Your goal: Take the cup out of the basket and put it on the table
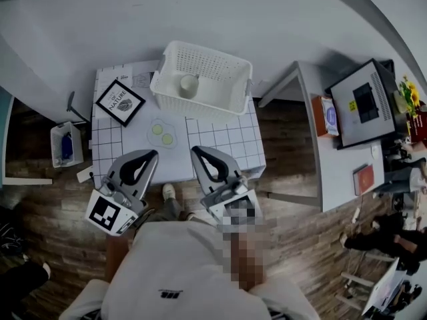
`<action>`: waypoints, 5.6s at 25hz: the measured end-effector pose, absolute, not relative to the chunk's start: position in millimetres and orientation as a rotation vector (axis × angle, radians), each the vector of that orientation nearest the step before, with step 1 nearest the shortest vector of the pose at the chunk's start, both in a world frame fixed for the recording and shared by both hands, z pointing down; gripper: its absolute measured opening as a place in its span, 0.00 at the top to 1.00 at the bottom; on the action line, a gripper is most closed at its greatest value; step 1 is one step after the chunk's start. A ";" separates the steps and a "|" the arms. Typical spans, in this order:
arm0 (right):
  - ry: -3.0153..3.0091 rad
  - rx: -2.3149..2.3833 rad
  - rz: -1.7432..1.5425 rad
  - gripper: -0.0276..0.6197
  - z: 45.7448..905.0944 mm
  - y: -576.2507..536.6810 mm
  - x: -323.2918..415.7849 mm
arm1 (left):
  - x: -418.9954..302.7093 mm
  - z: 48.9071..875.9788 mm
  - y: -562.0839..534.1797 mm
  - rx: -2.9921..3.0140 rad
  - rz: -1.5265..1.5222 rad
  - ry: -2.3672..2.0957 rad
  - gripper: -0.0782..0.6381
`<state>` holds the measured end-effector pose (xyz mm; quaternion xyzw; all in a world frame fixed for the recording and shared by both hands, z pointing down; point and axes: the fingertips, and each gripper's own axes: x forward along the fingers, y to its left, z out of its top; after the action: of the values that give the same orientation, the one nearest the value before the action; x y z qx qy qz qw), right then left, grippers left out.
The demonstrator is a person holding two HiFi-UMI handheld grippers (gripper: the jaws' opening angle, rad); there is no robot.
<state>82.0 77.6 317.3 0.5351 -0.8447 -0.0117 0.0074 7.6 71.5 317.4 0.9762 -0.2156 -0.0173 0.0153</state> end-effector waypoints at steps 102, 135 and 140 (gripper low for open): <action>-2.041 0.548 -0.017 0.78 574.7 -206.4 184.2 | 89.6 403.0 -179.5 2.855 0.146 -0.718 0.88; -1.833 0.171 -0.098 0.89 665.5 -201.9 174.2 | 104.4 409.7 -187.0 2.874 0.208 -0.692 0.88; -1.849 0.161 -0.071 0.90 663.2 -194.1 173.6 | 106.3 407.5 -186.7 2.881 0.199 -0.685 0.88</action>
<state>173.6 -194.1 663.2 0.0695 -0.7971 -0.0306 0.5991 106.3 -186.7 407.5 0.9670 -0.2300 0.0669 0.0866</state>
